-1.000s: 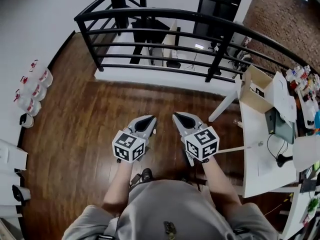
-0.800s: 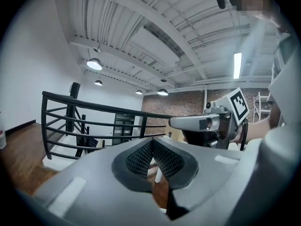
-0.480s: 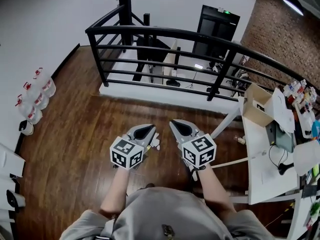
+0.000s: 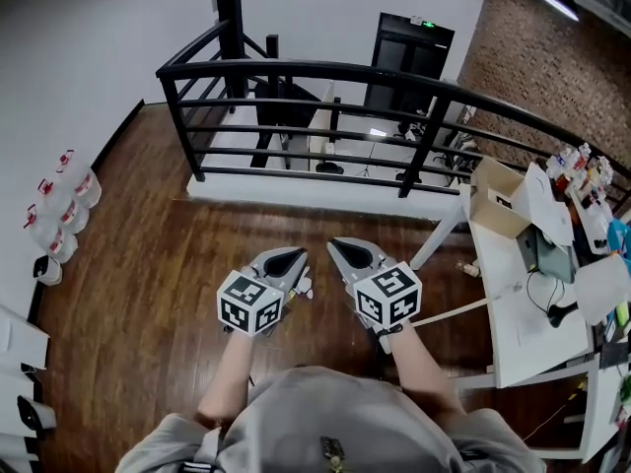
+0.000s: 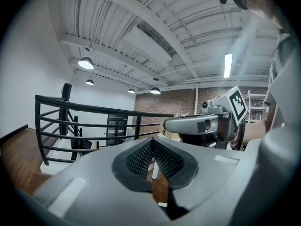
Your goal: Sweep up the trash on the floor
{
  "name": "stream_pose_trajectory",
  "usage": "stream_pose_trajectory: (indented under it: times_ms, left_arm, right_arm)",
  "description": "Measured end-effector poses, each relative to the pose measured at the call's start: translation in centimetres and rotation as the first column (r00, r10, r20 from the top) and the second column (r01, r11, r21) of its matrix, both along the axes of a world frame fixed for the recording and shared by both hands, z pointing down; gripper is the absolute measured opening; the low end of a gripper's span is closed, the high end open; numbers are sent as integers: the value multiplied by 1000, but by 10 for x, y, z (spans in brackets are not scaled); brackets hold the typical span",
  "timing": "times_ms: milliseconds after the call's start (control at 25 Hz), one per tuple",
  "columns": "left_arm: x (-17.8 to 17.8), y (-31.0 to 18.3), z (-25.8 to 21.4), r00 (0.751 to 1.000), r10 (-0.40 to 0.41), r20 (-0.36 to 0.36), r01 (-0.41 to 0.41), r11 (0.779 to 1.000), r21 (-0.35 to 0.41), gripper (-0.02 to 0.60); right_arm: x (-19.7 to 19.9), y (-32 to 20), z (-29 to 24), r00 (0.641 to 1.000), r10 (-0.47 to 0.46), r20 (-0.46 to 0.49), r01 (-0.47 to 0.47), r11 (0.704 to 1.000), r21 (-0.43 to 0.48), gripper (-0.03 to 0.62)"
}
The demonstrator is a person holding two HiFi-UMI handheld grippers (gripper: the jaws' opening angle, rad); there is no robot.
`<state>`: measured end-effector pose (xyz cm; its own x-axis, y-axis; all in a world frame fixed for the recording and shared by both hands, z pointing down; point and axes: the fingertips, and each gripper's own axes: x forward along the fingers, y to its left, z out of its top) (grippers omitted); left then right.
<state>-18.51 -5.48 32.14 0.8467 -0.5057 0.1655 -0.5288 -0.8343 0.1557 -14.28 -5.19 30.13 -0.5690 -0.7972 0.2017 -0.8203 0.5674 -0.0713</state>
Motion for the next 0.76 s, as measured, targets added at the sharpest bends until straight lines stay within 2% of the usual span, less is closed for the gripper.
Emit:
stream_pose_trajectory:
  times_ms: [760]
  left_arm:
    - [3,5,-3,999,35,-9,-35,999,-4,6]
  right_arm:
    - [-1,4,-2,1000,16,17,-16,1000,0,0]
